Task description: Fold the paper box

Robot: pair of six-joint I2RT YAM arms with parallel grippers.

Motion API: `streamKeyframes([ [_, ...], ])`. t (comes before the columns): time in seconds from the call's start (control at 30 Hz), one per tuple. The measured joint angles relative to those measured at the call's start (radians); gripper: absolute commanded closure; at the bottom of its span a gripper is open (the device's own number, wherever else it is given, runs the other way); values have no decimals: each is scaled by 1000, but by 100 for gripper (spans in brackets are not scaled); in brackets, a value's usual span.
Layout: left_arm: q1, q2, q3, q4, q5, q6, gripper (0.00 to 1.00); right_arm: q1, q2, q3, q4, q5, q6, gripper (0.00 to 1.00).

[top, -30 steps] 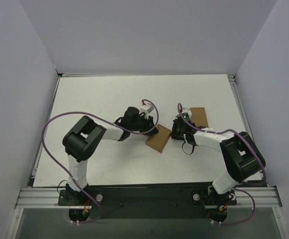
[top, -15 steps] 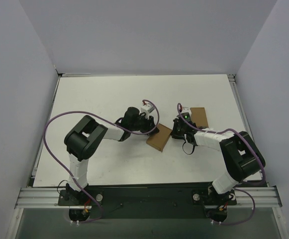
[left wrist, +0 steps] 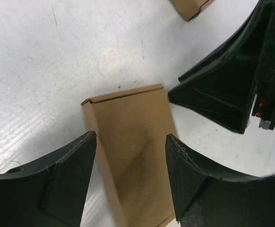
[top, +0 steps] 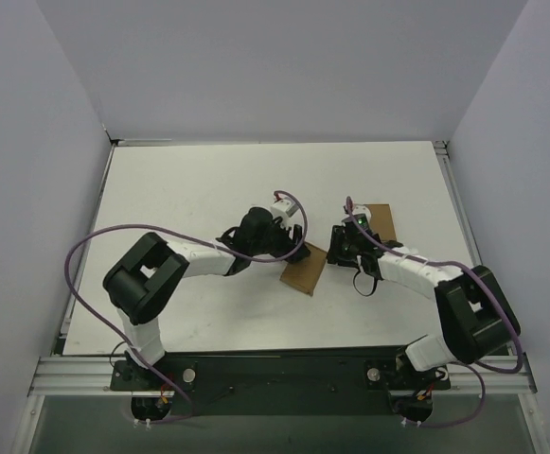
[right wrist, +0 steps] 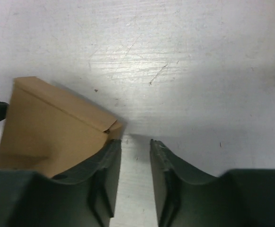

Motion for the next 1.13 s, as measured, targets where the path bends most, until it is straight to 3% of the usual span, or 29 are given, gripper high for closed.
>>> streamKeyframes([
  [0.1,5,-68,-2,-17,-15,-4,23,2,-85,-6,-47,2,4,43],
  [0.4,124,-364,-88,-73,-100,-4,16,-65,-275,-21,-113,-45,0,22],
  [0.6,275,-596,-161,-264,-253,-11,3,-190,-452,-47,-149,-70,-45,17],
  [0.83,312,-841,-144,-498,-399,2,3,-220,-698,-71,-157,-51,-121,16],
  [1.13,312,-874,-101,-671,-449,28,3,-225,-734,-80,-171,-32,-148,16],
])
